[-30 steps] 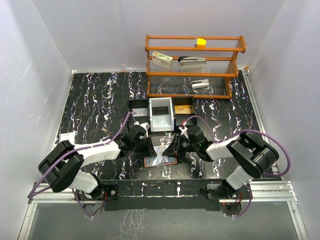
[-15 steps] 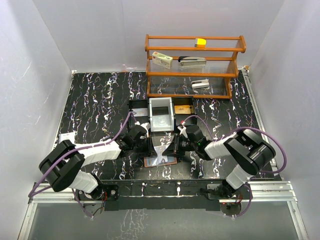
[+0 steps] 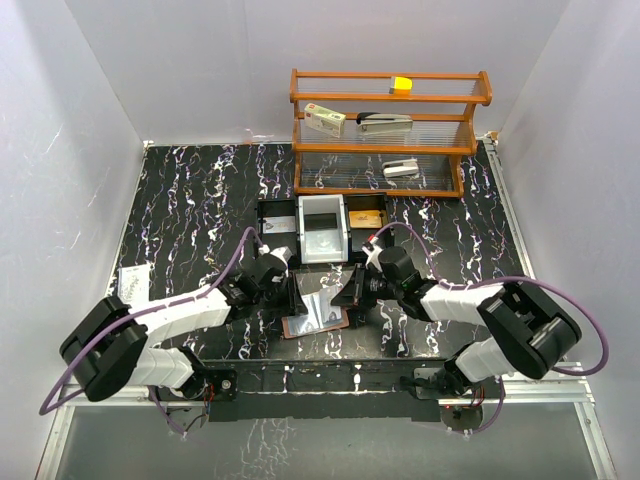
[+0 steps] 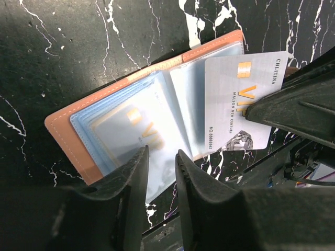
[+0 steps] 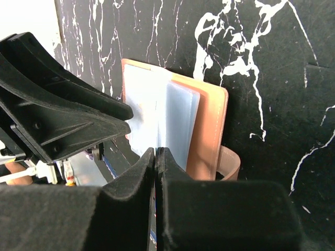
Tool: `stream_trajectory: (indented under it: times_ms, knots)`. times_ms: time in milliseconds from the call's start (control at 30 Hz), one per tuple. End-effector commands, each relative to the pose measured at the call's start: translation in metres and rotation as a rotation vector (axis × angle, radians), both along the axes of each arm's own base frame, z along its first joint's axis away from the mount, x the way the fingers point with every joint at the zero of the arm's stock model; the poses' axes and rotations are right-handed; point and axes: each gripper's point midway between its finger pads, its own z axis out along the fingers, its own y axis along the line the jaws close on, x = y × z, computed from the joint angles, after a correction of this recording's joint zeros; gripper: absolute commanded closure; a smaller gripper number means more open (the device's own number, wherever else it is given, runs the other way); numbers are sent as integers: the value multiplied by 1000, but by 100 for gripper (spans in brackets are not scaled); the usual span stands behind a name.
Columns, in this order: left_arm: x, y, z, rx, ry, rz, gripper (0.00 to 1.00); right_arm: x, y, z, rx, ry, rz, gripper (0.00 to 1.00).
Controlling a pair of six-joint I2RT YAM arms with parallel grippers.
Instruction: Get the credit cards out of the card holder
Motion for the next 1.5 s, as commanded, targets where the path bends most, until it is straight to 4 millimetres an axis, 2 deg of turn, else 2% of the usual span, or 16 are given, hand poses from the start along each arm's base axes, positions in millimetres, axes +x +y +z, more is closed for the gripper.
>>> stream_trajectory:
  times_ms: [0, 167, 267, 333, 433, 533, 667, 733, 867, 1033, 1167, 1367, 1467]
  knots:
    - [-3, 9, 6, 29, -26, -11, 72, 7, 1, 15, 7, -69, 8, 100]
    - [-2, 4, 15, 7, -35, -25, 68, 6, 3, 22, 25, -81, 24, 100]
    - [-2, 8, 19, 6, -51, -10, 57, 5, 5, 28, 35, -109, 50, 100]
    - [-2, 15, 19, 23, -60, 6, 51, 5, 6, 32, 39, -136, 72, 100]
    - [-7, 28, 18, 50, -64, 24, 46, 8, 5, 39, 41, -197, 84, 100]
    - [-9, 40, 14, 84, -65, 64, 44, 12, 3, 45, 23, -250, 80, 100]
    - [-11, 49, 10, 100, -57, 102, 43, 16, 5, 47, -4, -237, 83, 100]
    - [-7, 57, 13, 116, -76, 154, 43, 17, 7, 49, -12, -250, 92, 100]
    - [-1, 73, 25, 134, -167, 181, 35, 23, 7, 59, -44, -344, 79, 100]
    - [1, 97, 29, 240, -176, 211, 18, 30, 6, 96, -77, -606, 81, 100]
    - [14, 117, 45, 280, -186, 262, 2, 43, 4, 136, -131, -863, 62, 100]
    - [46, 147, 86, 178, -195, 370, 1, 67, 9, 182, -293, -1229, 84, 100]
    - [54, 169, 95, 263, -223, 409, 1, 75, 20, 196, -367, -1394, 137, 100]
